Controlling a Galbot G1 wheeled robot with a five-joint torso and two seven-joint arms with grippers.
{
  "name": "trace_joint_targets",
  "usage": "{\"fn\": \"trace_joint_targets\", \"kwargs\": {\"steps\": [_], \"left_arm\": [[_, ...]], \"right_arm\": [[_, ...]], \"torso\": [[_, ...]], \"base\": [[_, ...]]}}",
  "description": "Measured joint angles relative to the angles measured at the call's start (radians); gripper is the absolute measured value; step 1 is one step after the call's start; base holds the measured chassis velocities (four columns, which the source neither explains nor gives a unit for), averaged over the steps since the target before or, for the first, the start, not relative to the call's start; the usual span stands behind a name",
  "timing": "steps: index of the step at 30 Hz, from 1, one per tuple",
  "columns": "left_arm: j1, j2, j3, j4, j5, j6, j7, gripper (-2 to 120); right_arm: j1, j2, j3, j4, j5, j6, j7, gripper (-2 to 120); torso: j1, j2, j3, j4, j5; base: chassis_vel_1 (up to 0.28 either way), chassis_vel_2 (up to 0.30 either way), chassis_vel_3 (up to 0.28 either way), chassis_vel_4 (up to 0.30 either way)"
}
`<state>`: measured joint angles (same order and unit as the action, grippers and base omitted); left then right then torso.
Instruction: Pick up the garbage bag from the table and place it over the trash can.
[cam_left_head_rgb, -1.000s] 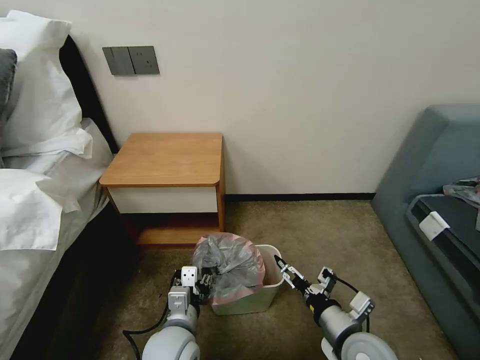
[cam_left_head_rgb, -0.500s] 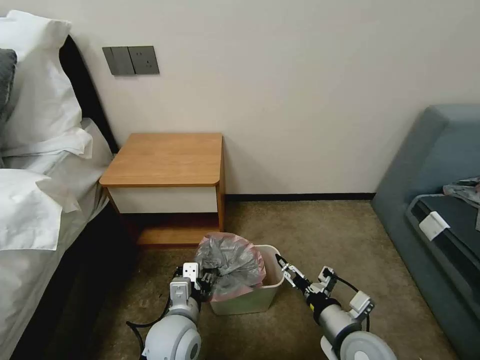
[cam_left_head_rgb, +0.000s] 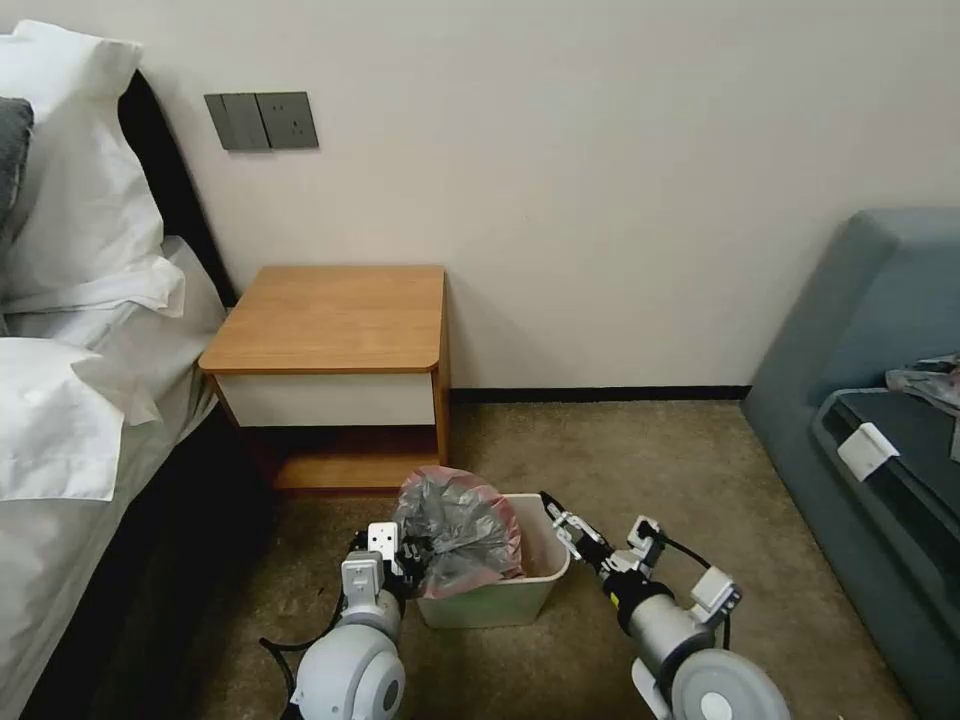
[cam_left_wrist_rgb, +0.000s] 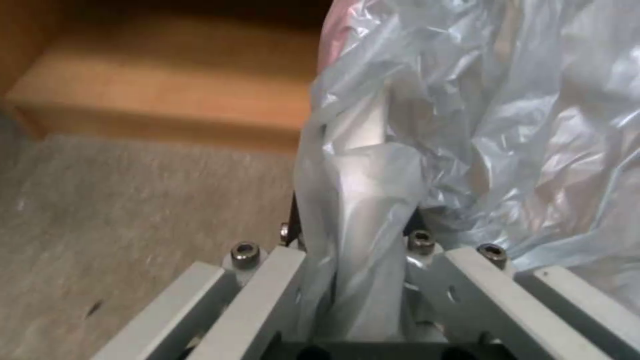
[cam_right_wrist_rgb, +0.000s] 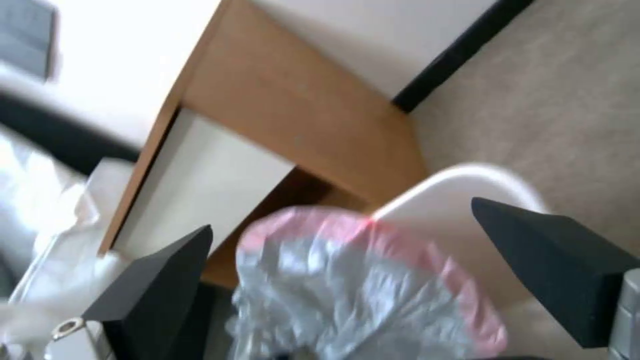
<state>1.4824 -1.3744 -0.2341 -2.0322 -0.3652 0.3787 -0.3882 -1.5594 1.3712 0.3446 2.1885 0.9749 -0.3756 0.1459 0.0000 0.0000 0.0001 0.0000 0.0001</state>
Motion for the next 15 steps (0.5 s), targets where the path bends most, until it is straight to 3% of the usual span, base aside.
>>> {"fn": "trace_joint_targets", "kwargs": {"steps": [9, 15], "left_arm": [[0.052, 0.008, -0.018, -0.021, 0.010, -0.089, 0.035, 5], [0.087, 0.004, -0.037, -0.044, 0.031, -0.147, 0.070, 5]], "right_arm": [[0.050, -0.026, -0.088, 0.010, -0.021, -0.083, 0.045, 100], [0.099, -0.029, -0.161, -0.042, -0.158, -0.096, 0.075, 100]], "torso": [[0.000, 0.000, 0.000, 0.0000, -0.0001], [0.000, 0.000, 0.000, 0.0001, -0.0001]], "base": [[0.000, 0.000, 0.000, 0.000], [0.000, 0.000, 0.000, 0.000]]}}
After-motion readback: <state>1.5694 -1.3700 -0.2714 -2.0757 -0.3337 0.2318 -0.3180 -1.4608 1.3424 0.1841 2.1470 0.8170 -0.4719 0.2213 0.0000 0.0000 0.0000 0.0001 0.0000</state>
